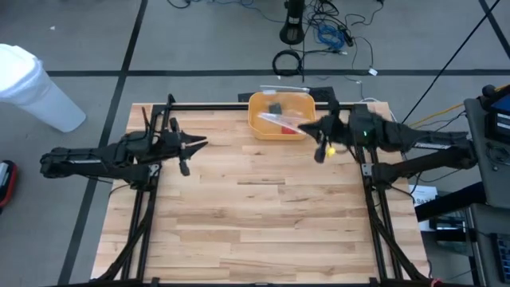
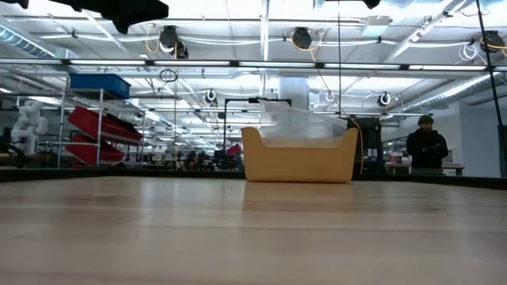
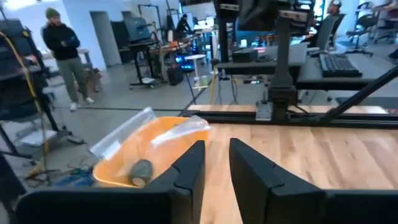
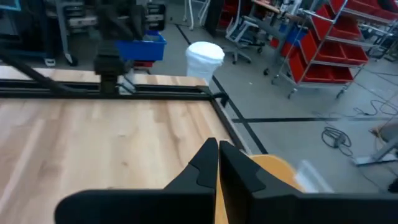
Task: Roll bandage
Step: Return to Home Position
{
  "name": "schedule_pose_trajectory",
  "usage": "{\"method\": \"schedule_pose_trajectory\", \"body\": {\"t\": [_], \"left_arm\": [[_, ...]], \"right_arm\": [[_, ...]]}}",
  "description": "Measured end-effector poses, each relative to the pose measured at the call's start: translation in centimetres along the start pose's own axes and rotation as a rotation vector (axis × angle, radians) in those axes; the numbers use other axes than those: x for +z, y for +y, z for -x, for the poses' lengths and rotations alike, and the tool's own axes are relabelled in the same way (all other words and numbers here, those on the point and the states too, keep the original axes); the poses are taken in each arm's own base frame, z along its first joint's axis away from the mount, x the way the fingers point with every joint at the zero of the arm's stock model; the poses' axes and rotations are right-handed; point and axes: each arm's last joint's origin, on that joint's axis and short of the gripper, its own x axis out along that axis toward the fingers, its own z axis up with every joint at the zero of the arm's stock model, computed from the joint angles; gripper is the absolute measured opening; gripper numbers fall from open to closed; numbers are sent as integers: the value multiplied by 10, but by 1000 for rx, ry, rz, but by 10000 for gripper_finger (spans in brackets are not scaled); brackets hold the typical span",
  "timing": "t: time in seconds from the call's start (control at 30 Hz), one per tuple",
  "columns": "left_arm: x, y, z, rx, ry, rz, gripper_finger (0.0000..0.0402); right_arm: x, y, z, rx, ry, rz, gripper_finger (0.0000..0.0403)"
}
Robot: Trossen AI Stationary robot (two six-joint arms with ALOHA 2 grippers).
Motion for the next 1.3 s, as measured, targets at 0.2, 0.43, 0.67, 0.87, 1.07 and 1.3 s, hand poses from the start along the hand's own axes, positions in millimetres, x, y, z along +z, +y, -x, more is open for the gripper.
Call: {"method": "schedule_pose_trajectory", "body": {"t": [0.2, 0.43, 0.67, 0.87, 1.07, 1.3], "left_arm": [[-6, -3, 10, -97, -28, 19, 53], [-19, -7, 11, -118, -21, 17, 27], [-29, -14, 10, -214, -180, 36, 17], [-31, -9, 25, -218, -177, 15, 17], [-30, -1, 52, -204, -223, 24, 17], [-42, 2, 64, -167, -248, 49, 17]], "right_arm": [[-37, 36, 2, 33, -29, -34, 0], [-64, 60, -5, 117, -144, 16, 0], [-82, 62, -3, 130, -173, -19, 0], [-70, 58, 32, 187, -280, -30, 0], [-73, 58, 46, 147, -253, -9, 0], [-88, 53, 51, 127, -285, 18, 0]]}}
